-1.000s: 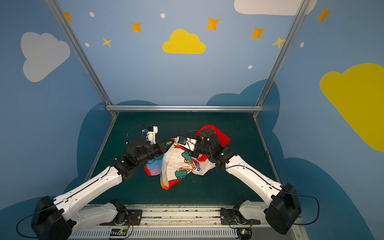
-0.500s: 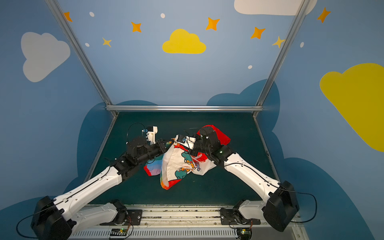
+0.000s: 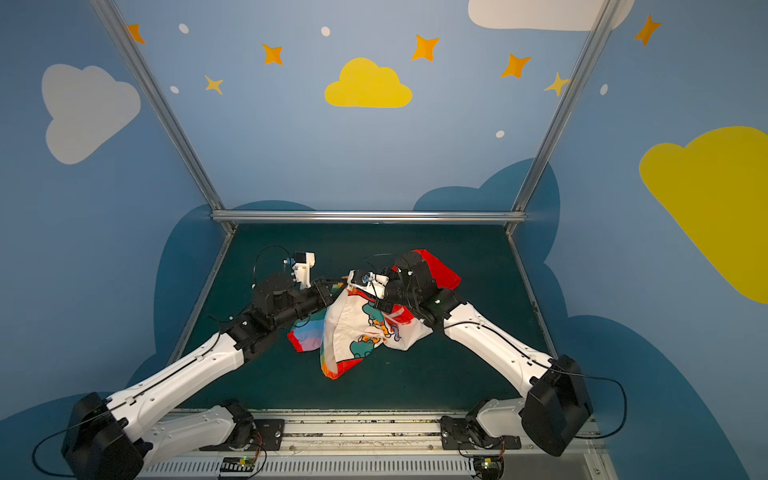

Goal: Zip up the jacket

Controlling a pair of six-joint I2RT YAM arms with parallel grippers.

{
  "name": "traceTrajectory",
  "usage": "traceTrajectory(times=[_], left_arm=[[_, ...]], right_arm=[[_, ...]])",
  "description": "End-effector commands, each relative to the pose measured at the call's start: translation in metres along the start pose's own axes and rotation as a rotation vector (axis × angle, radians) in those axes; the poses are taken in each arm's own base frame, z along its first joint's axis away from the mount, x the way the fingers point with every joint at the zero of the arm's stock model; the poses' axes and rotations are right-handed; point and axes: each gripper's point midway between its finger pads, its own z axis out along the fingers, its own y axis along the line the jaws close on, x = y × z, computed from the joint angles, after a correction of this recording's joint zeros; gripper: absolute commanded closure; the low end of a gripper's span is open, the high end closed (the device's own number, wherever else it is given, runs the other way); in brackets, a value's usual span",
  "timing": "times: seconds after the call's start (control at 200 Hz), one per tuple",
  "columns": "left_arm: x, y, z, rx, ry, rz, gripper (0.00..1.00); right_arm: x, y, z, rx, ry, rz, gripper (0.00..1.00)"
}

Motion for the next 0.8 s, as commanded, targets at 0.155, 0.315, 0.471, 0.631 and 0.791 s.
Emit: traceTrajectory(times=[0.155,0.315,0.471,0.631,0.791], left_arm=[[0.001,0.000,-0.004,0.006,0.001,0.008,0.97],[0.002,0.002,-0.004,0.003,0.004,0.009,0.97],[0.003,0.004,-0.004,-0.009,0.013,0.024,0.97],[0.007,0.007,-0.004,-0.026,0.028,0.039,0.97],[0.008,0.007,-0.005,-0.029,0.032,0.042,0.97]], right_arm=[[-0.017,-0.009,-0.005,0.014,-0.034,-0.011,1.00],[-0.016,-0.009,-0.008,0.018,-0.025,-0.020,1.00],[-0.017,-0.019,-0.011,0.072,-0.010,-0.005,1.00],[-0.015,-0.026,-0.012,0.118,0.008,0.012,1.00],[-0.010,-0.030,-0.009,0.143,0.027,0.032,1.00]])
